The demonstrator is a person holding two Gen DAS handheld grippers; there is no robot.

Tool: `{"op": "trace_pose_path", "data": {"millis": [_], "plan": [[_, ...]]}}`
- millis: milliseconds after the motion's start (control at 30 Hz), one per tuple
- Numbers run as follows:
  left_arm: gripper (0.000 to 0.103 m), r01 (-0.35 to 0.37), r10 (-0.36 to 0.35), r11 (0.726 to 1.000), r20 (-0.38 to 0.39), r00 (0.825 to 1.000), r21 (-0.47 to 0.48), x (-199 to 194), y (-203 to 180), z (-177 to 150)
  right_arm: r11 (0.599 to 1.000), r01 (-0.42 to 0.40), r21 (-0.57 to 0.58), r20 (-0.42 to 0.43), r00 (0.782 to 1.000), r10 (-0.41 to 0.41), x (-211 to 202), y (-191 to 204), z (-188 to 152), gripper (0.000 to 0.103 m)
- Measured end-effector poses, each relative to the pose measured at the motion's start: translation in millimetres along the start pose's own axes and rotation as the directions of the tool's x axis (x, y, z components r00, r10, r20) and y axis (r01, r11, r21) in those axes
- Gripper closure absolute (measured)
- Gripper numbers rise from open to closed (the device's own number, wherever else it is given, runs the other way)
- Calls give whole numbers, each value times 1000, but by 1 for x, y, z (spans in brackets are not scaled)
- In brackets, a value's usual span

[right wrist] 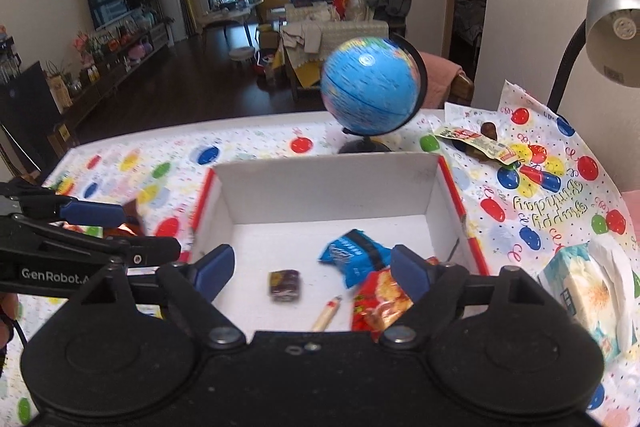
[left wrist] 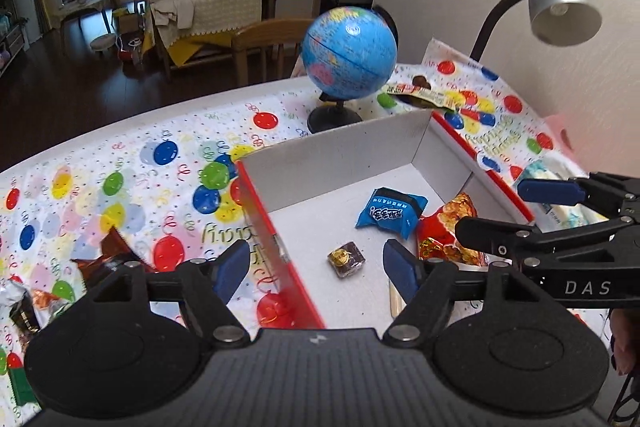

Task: Organize snacks
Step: 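Withdraw both tools from the box back over the snack pile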

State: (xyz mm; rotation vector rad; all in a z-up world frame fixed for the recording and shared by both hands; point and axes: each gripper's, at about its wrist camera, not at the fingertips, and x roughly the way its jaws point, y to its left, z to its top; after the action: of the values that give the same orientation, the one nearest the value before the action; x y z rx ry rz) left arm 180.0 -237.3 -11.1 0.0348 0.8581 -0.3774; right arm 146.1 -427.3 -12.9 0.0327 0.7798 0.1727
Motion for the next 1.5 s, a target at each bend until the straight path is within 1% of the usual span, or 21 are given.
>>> {"op": "trace_pose_path", "data": {"millis": [67, 200, 267, 367, 533, 633, 733, 800, 900, 1033, 1100, 1300, 1500], "plan": [[27, 10, -10, 1000, 8, 1000, -4, -13, 8, -6, 1000, -12, 12, 4, 1000, 12, -6, 10, -2, 16], [27, 8, -8, 1000, 35, 999, -13, -37, 24, -17, 999, -34, 27, 12, 999, 33, -15, 31, -8, 16], [25, 7, -6, 1000, 50, 999, -18, -49, 33, -23, 998, -45, 39, 19, 999, 44, -20, 43, -11, 11], [21, -2, 5, 1000, 72, 997, -29, -65, 47, -31, 996, -67, 50, 39, 997, 65, -26, 58, -14, 8], [20, -21, 26, 998, 87, 996, -60, -85, 72, -45, 994, -102, 48, 67, 993, 99, -34, 86, -17, 1], [20, -43, 51, 996, 99, 994, -74, -96, 88, -55, 990, -133, 55, 83, 988, 128, -34, 103, -18, 0], [20, -50, 61, 994, 115, 991, -96, -109, 106, -65, 987, -153, 49, 91, 985, 148, -34, 121, -21, 0], [20, -51, 65, 992, 123, 990, -115, -117, 119, -71, 986, -164, 40, 87, 983, 160, -33, 133, -23, 0], [20, -71, 90, 987, 130, 987, -147, -127, 138, -79, 984, -173, 30, 82, 982, 170, -28, 148, -25, 0], [19, -101, 126, 977, 127, 984, -189, -136, 163, -89, 982, -185, 33, 61, 981, 182, -19, 166, -28, 0], [19, -107, 133, 973, 119, 984, -203, -137, 175, -95, 981, -189, 33, 48, 981, 188, -12, 175, -30, 0], [19, -118, 140, 962, 74, 987, -246, -130, 208, -111, 978, -207, 7, 19, 978, 207, 5, 199, -35, 0], [19, -151, 164, 954, 31, 986, -259, -116, 227, -120, 976, -214, -35, -31, 977, 213, 30, 218, -39, 0]]}}
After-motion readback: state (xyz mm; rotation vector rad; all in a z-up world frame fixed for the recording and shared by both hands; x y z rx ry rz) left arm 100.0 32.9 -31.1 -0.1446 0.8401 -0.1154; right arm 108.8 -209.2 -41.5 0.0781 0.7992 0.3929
